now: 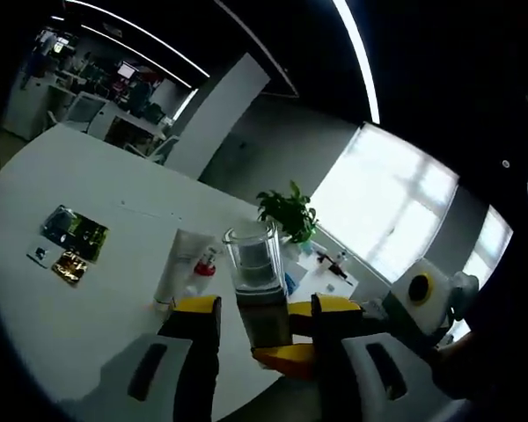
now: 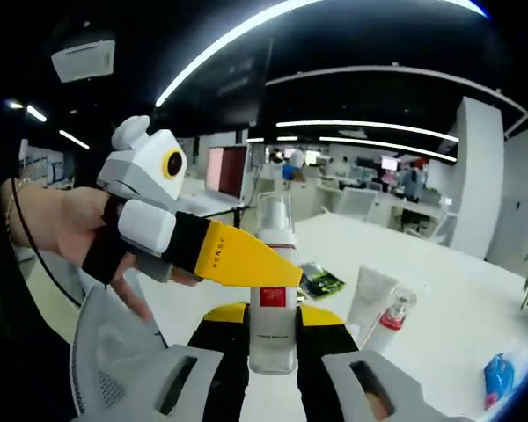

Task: Arrange the skincare products in the storage area until every visible bottle or jar stands upright without overlapping.

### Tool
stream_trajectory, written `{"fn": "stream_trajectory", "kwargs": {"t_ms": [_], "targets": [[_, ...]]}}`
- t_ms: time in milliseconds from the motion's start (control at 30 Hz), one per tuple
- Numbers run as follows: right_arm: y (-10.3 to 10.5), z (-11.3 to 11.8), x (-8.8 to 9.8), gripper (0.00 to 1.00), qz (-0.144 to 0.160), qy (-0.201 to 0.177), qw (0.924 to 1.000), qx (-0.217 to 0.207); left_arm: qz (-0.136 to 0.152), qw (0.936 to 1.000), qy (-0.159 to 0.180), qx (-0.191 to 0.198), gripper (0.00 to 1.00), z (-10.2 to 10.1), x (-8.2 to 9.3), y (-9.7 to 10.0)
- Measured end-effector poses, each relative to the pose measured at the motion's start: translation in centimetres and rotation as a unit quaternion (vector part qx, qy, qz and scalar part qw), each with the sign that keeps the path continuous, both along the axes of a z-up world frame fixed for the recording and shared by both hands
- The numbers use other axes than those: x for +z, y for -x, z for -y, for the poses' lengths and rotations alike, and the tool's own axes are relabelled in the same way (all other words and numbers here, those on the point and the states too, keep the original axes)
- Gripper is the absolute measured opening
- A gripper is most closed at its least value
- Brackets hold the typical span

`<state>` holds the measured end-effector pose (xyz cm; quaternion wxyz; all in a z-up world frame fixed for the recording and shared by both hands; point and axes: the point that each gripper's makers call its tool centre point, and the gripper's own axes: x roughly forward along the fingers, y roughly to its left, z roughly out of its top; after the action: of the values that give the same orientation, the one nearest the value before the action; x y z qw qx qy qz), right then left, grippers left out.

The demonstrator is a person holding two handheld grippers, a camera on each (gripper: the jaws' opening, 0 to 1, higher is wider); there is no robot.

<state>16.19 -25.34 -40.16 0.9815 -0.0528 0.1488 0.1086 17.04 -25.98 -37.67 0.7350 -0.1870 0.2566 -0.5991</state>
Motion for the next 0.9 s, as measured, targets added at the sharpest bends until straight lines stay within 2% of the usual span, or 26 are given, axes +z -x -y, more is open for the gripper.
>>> {"fn": "stream_trajectory", "kwargs": {"t_ms": [100, 200, 467, 533, 567, 600, 700, 767, 900], "targets": [[-0.2, 0.0, -0.2, 0.11, -0.001, 0.006, 1.0, -0.001, 0.003, 0.9999, -0.003, 0.014, 0.27, -0.1, -0.2, -0.5], [-0.2, -0.1, -0.4, 0.11, -0.003, 0.009, 1.0, 0.002, 0.006, 0.9998, 0.003, 0.02, 0.17, -0.2, -0.1, -0.7], [-0.5, 0.3, -0.7, 0.12, -0.006, 0.009, 0.9999, 0.005, 0.036, 0.9993, -0.005, 0.013, 0.16, 0.2, -0.1, -1.0], [-0.6, 0.2, -0.7, 0.12, -0.007, -0.001, 0.9999, 0.015, 0.055, 0.9984, -0.014, -0.003, 0.15, 0.3, -0.1, -1.1], [-0.6, -0.3, -0.8, 0.13, -0.007, -0.017, 0.9991, 0.038, 0.073, 0.9968, -0.025, -0.023, 0.15, 0.2, 0.0, -1.0], [-0.5, -0.2, -0.8, 0.14, -0.007, -0.022, 0.9988, 0.043, 0.085, 0.9952, -0.029, -0.039, 0.15, 0.3, 0.1, -0.8], [-0.1, -0.2, -0.8, 0.16, -0.012, -0.038, 0.9965, 0.074, 0.131, 0.9871, -0.042, -0.082, 0.14, 0.7, 0.7, -0.1], [0.1, 0.4, -0.8, 0.21, -0.017, -0.038, 0.9953, 0.088, 0.14, 0.9833, -0.039, -0.109, 0.14, 1.0, 1.1, 0.4], [1.4, 0.9, -0.8, 0.3, -0.041, -0.028, 0.9868, 0.154, 0.161, 0.974, -0.039, -0.155, 0.14, 1.0, 1.5, 1.1]]}}
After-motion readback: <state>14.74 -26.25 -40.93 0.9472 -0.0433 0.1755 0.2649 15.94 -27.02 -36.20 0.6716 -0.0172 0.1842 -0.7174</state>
